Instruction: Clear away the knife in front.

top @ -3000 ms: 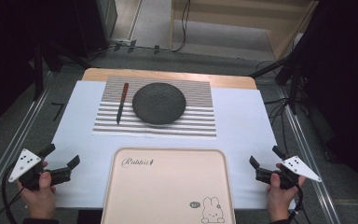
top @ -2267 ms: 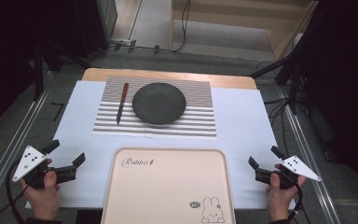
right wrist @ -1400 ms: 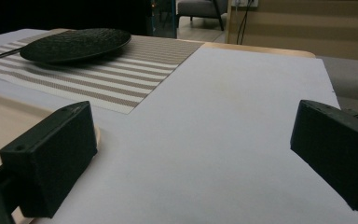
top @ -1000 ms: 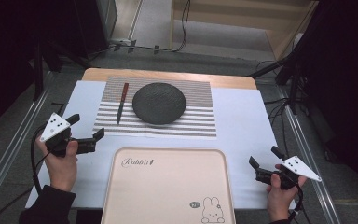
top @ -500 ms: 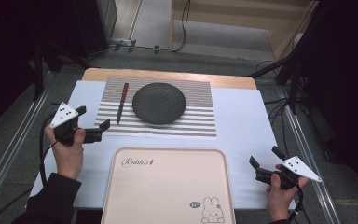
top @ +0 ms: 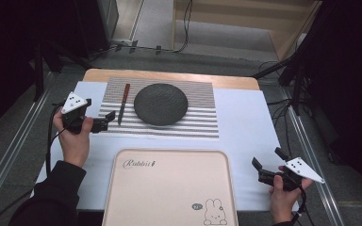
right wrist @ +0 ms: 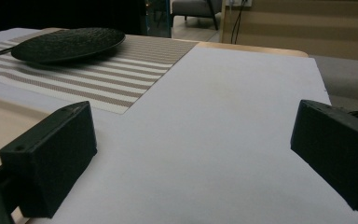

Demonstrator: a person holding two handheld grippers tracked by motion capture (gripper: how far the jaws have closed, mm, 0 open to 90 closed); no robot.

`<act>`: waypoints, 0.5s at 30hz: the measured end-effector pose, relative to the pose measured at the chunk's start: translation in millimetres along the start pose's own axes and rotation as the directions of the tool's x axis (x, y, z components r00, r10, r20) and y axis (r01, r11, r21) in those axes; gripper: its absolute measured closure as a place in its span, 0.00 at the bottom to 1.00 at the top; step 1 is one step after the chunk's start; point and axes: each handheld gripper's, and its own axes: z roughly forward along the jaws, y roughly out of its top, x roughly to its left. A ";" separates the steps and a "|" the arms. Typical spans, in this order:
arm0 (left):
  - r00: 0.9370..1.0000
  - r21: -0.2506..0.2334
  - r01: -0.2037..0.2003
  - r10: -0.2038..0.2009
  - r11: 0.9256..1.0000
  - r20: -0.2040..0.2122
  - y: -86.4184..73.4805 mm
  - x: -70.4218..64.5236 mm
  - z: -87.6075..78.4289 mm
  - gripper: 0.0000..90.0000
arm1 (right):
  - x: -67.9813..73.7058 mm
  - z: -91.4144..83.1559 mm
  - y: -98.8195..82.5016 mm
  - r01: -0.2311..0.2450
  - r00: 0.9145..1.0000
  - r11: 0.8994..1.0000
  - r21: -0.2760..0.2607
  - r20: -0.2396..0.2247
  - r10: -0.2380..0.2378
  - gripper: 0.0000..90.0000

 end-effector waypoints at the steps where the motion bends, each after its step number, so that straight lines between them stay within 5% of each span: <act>1: 1.000 0.005 -0.001 0.001 1.000 0.000 0.7 0.8 2.3 0.00 | 0.1 0.2 0.0 0.000 1.000 1.000 0.001 0.000 0.000 0.00; 15: 1.000 0.046 0.013 -0.012 0.999 -0.003 9.0 11.4 34.0 0.01 | 0.6 0.8 0.0 0.005 1.000 1.000 0.003 0.002 -0.005 0.00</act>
